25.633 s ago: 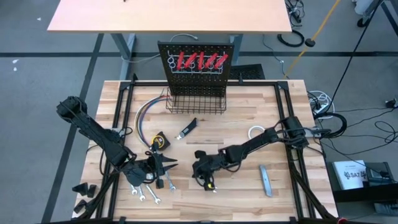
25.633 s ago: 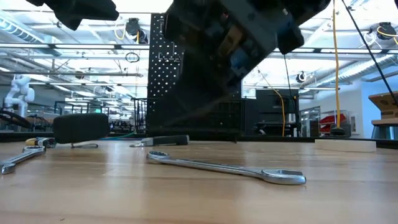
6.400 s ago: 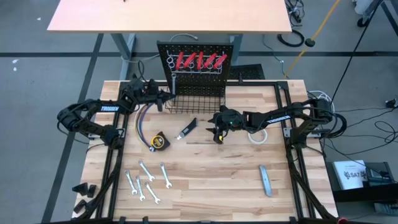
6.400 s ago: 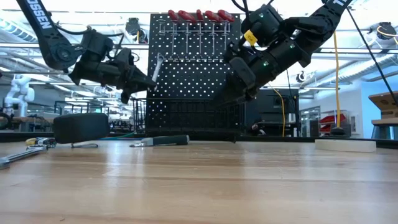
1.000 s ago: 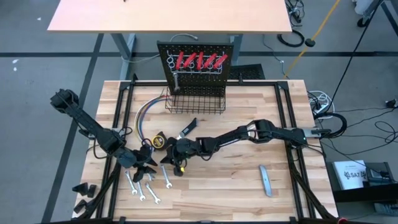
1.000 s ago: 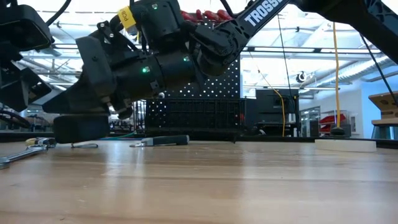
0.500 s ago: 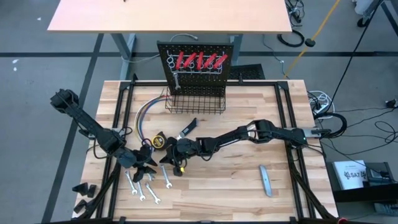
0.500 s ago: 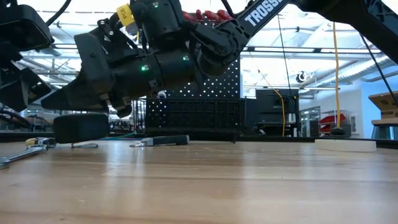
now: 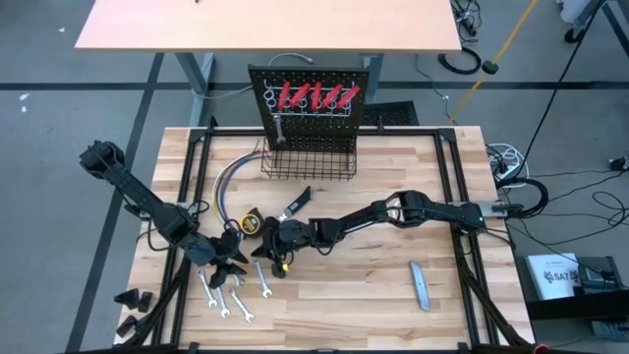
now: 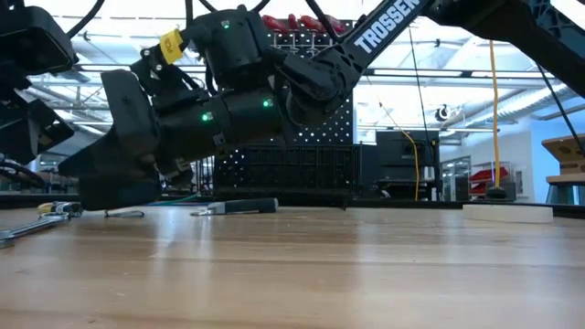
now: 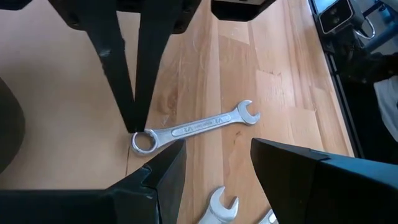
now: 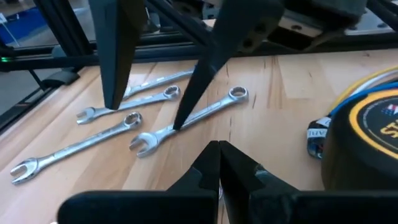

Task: Hang tools onto peg board
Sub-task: Hang the wrench on the peg board

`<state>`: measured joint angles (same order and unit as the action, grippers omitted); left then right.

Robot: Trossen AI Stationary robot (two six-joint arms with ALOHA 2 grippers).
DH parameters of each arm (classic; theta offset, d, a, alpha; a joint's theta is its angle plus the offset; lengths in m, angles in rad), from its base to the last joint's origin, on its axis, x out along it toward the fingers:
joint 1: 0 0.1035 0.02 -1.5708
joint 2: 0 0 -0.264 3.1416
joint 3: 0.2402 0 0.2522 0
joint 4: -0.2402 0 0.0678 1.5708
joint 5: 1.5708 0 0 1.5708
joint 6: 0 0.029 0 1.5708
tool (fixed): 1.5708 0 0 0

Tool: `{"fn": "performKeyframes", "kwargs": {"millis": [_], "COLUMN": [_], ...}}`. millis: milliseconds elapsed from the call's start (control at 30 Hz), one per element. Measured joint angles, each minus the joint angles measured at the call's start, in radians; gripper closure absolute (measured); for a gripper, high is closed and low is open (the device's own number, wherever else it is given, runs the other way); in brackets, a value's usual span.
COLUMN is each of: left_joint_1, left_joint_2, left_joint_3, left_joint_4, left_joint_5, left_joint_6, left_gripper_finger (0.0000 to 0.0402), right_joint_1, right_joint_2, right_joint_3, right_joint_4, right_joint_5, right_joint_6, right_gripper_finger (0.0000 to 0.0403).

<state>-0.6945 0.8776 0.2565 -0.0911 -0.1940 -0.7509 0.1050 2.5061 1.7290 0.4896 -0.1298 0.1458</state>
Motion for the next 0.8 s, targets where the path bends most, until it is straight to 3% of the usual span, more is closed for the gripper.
{"fn": "performKeyframes", "kwargs": {"millis": [633, 800], "left_joint_1": [0.000, 0.000], "left_joint_2": [0.000, 0.000], "left_joint_3": [0.000, 0.000], "left_joint_4": [0.003, 0.005], "left_joint_5": [-0.007, -0.007], "left_joint_6": [0.005, -0.005], "left_gripper_finger": [0.0215, 0.0215], "right_joint_1": [0.012, 0.004], "right_joint_2": [0.074, 0.072], "right_joint_3": [0.000, 0.005], "right_joint_4": [0.057, -0.018], "right_joint_5": [0.028, 0.024], "right_joint_6": [0.038, 0.048], "right_gripper_finger": [0.0403, 0.0403]}}
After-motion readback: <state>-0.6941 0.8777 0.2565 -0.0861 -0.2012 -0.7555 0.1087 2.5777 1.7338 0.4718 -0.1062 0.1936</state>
